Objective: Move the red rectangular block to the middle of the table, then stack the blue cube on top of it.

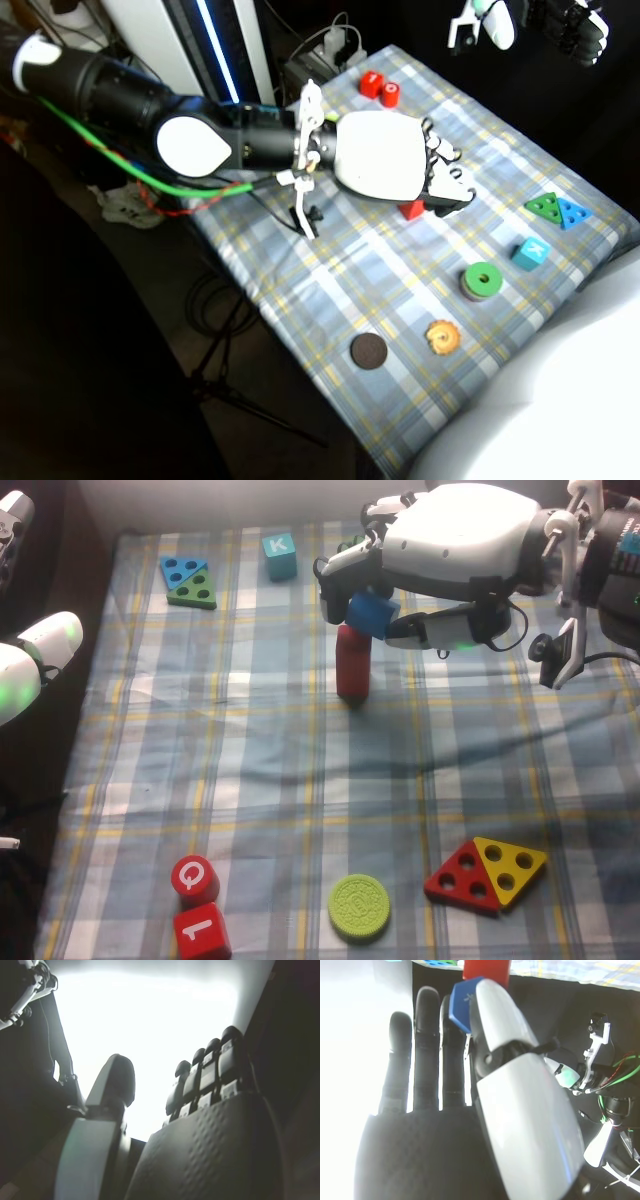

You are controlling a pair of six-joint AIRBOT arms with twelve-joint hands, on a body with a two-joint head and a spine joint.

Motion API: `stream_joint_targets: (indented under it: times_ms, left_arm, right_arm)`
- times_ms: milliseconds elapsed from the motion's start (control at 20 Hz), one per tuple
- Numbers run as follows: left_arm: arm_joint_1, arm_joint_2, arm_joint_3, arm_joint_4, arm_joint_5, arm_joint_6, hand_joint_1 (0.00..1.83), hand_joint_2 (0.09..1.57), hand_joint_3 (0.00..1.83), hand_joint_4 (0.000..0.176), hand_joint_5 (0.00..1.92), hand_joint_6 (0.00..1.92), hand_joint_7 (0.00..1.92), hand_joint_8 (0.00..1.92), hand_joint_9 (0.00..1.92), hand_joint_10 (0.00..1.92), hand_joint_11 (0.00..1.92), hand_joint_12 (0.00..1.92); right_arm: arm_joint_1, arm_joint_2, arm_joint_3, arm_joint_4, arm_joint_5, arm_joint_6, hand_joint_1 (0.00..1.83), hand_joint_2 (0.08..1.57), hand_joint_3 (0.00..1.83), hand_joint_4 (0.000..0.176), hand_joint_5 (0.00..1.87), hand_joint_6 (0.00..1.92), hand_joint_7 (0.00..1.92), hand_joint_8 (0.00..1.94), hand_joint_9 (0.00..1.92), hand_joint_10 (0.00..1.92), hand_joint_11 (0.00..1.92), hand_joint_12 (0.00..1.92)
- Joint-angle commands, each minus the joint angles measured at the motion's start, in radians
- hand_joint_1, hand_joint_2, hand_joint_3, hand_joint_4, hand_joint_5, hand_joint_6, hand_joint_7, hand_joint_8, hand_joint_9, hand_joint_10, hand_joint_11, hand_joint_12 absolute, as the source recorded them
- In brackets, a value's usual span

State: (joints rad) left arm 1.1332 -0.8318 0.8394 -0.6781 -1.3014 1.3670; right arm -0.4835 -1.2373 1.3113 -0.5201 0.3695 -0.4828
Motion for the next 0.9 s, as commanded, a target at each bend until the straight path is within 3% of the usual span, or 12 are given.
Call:
stream_joint_targets:
  times_ms: [0,50,100,150,200,400,500,750,800,850]
  left_arm:
    - [-0.005,0.000,0.006,0.027,-0.128,-0.007,0.89,1.42,0.00,0.060,0.03,0.00,0.00,0.00,0.00,0.00,0.00,0.00]
    - [-0.005,0.000,0.006,0.027,-0.128,-0.007,0.91,1.42,0.00,0.052,0.03,0.00,0.00,0.00,0.00,0.00,0.00,0.00]
    - [-0.005,0.000,0.006,0.027,-0.128,-0.007,0.91,1.41,0.00,0.057,0.03,0.00,0.00,0.00,0.00,0.00,0.00,0.00]
    - [-0.005,0.000,0.006,0.027,-0.128,-0.007,0.89,1.41,0.00,0.064,0.04,0.00,0.00,0.00,0.00,0.00,0.00,0.00]
    - [-0.005,0.000,0.006,0.027,-0.128,-0.007,0.89,1.41,0.00,0.066,0.03,0.00,0.00,0.00,0.00,0.00,0.00,0.00]
    - [-0.005,-0.001,0.006,0.027,-0.128,-0.007,0.87,1.42,0.00,0.059,0.04,0.00,0.00,0.00,0.00,0.00,0.00,0.00]
    - [-0.005,-0.001,0.007,0.027,-0.128,-0.007,0.89,1.42,0.00,0.050,0.04,0.00,0.00,0.00,0.00,0.00,0.00,0.00]
    - [-0.005,-0.002,0.008,0.027,-0.128,-0.007,0.88,1.42,0.00,0.062,0.03,0.00,0.00,0.00,0.00,0.00,0.00,0.00]
    - [-0.005,-0.002,0.008,0.027,-0.128,-0.007,0.88,1.42,0.00,0.062,0.03,0.00,0.00,0.00,0.00,0.00,0.00,0.00]
    - [-0.005,-0.002,0.008,0.027,-0.128,-0.008,0.86,1.42,0.00,0.067,0.03,0.00,0.00,0.00,0.00,0.00,0.00,0.00]
  right_arm:
    - [0.008,0.000,0.002,0.019,0.105,-0.002,1.16,1.22,0.00,0.013,0.80,1.24,0.77,1.36,0.60,1.20,0.24,1.67]
    - [0.008,0.000,0.003,0.019,0.105,-0.002,1.17,1.22,0.00,0.000,0.81,1.19,0.78,1.39,0.62,1.22,0.27,1.67]
    - [0.009,0.000,0.003,0.019,0.105,-0.002,1.18,1.21,0.00,0.000,0.80,1.17,0.80,1.39,0.63,1.19,0.28,1.64]
    - [0.009,0.000,0.004,0.019,0.105,-0.002,1.31,1.22,0.00,0.000,0.78,1.18,0.80,1.37,0.66,1.45,0.30,1.64]
    - [0.010,0.000,0.004,0.018,0.105,-0.002,1.34,1.22,0.00,0.000,0.74,1.21,0.82,1.33,0.68,1.50,0.30,1.63]
    - [0.013,0.000,0.004,0.014,0.106,-0.002,1.34,1.22,0.00,0.000,0.70,1.23,0.79,1.34,0.72,1.54,0.48,1.66]
    - [0.018,0.000,0.004,0.009,0.106,-0.002,1.34,1.24,0.00,0.000,0.68,1.20,0.75,1.44,0.66,1.61,0.35,1.76]
    - [0.036,-0.004,0.004,-0.004,0.106,-0.002,1.33,1.24,0.00,0.000,0.72,1.28,0.75,1.37,0.66,1.57,0.33,1.64]
    - [0.036,-0.006,0.004,-0.005,0.106,-0.002,1.19,1.24,0.00,0.000,0.77,1.28,0.72,1.42,0.54,1.27,0.22,1.66]
    - [0.036,-0.006,0.004,-0.006,0.106,-0.002,1.16,1.24,0.00,0.001,0.77,1.28,0.72,1.43,0.53,1.15,0.15,1.65]
